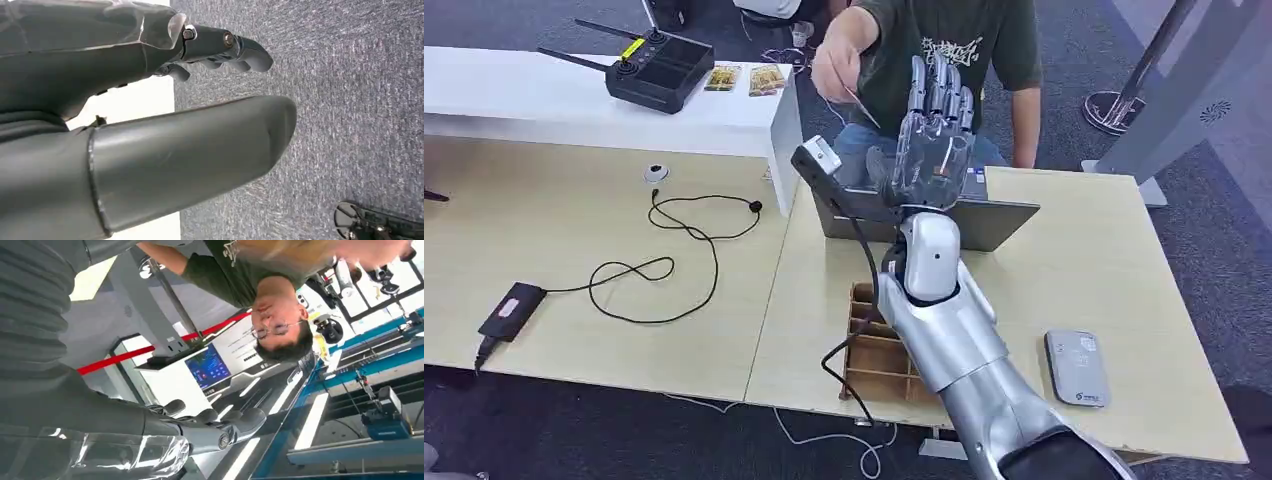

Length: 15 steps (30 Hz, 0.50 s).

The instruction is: Pass the card to the sensor for recognition and then transmit it.

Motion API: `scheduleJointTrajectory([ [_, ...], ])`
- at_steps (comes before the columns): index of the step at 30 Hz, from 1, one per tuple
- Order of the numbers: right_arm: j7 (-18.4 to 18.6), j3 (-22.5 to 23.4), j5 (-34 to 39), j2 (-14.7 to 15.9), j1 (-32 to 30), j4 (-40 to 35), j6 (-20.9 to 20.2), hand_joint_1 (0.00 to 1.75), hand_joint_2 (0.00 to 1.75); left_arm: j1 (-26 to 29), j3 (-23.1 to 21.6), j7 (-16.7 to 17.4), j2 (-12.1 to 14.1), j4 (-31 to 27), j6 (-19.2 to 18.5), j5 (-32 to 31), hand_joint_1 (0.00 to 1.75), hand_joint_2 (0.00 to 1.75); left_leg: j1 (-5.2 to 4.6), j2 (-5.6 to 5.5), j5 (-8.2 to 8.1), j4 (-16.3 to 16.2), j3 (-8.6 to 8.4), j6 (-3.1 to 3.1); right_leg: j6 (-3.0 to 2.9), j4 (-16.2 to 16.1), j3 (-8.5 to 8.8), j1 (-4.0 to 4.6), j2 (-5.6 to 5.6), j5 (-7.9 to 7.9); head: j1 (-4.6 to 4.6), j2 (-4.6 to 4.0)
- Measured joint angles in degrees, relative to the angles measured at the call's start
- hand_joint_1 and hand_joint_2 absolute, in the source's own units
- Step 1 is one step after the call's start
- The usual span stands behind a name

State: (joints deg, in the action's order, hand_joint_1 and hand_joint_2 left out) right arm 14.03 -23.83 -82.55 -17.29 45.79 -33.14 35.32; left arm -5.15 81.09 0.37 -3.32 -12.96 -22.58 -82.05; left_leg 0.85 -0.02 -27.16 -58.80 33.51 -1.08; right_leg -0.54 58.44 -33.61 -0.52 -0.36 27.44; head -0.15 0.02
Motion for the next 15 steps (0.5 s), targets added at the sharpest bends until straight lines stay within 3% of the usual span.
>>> scheduleJointTrajectory([
  [7,-4.3,4.1,2.9,0.2,-5.2,-10.0,1.1,0.0,1.75,0.0,0.0,0.0,0.0,0.0,0.5,1.4,0.0,0.0,0.0,0.0,-0.01,0.0,0.0,0.0,0.0,0.0,-0.02,0.0,0.01,0.0,0.0,-0.02],
  [15,-6.4,9.4,4.7,1.0,-16.2,-28.0,0.7,0.0,1.75,0.3,0.0,0.0,-0.1,0.0,0.9,2.7,0.0,0.0,0.0,0.01,-0.02,0.0,0.0,0.0,0.01,0.0,-0.05,0.0,0.01,0.02,0.0,0.0],
])
